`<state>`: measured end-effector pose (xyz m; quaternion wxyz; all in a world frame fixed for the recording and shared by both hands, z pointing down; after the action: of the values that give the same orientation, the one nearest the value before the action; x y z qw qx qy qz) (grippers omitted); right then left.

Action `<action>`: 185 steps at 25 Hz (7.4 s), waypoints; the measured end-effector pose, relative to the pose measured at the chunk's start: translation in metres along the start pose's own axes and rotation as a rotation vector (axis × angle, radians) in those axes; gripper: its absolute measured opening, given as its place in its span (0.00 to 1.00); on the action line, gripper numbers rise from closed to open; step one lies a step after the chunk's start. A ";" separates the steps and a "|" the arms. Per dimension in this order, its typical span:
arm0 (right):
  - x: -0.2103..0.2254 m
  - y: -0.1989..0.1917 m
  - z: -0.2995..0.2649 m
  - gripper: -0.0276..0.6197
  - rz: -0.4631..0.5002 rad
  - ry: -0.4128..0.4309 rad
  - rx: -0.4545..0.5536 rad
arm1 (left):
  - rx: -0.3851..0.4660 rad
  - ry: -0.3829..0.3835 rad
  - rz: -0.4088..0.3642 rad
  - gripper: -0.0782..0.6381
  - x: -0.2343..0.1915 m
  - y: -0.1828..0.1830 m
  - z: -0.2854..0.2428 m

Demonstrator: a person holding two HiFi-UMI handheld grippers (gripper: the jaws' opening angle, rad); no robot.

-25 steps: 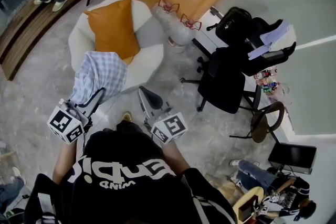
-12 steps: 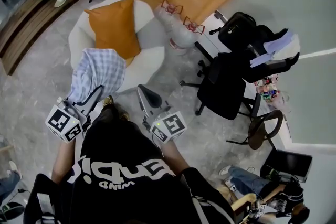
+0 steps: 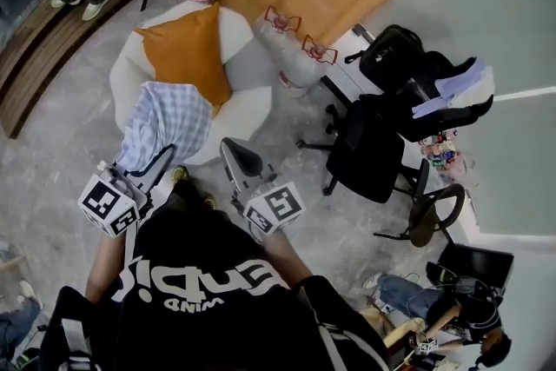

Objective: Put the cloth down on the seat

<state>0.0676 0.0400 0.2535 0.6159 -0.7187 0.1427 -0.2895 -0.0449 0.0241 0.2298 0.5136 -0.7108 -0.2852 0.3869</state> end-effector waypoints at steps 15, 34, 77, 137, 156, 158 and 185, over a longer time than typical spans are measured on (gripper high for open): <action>0.035 0.012 -0.102 0.08 0.047 -0.092 0.003 | -0.017 -0.051 0.049 0.21 -0.105 0.021 -0.026; 0.112 -0.045 -0.124 0.08 -0.045 -0.009 -0.049 | -0.125 -0.027 0.138 0.21 -0.146 -0.038 -0.111; 0.217 -0.365 -0.141 0.08 -0.148 -0.076 -0.263 | -0.305 -0.203 0.333 0.21 -0.232 -0.505 -0.251; 0.163 -0.411 -0.159 0.08 -0.228 0.003 -0.345 | -0.729 0.285 0.413 0.75 -0.364 -0.695 -0.191; 0.152 -0.328 -0.164 0.08 -0.158 0.020 -0.232 | -0.650 0.317 0.269 0.31 -0.342 -0.574 -0.168; 0.147 -0.317 -0.160 0.08 -0.149 0.038 -0.258 | -0.632 0.303 0.265 0.21 -0.331 -0.547 -0.167; 0.048 -0.011 -0.086 0.08 -0.068 0.164 -0.039 | -0.123 0.166 -0.054 0.12 -0.095 -0.035 -0.074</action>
<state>0.0531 -0.0539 0.2824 0.5778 -0.7090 0.1738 -0.3650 -0.0341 -0.0795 0.3001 0.5011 -0.7626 -0.2839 0.2945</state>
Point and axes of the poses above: the fingertips, and each gripper's own axes: z backward along the fingers, x to its right, y out of its top, the point moved 1 cm from there along z, backward along the fingers, and after that the axes turned 1 degree about y, right-handed, at the moved point
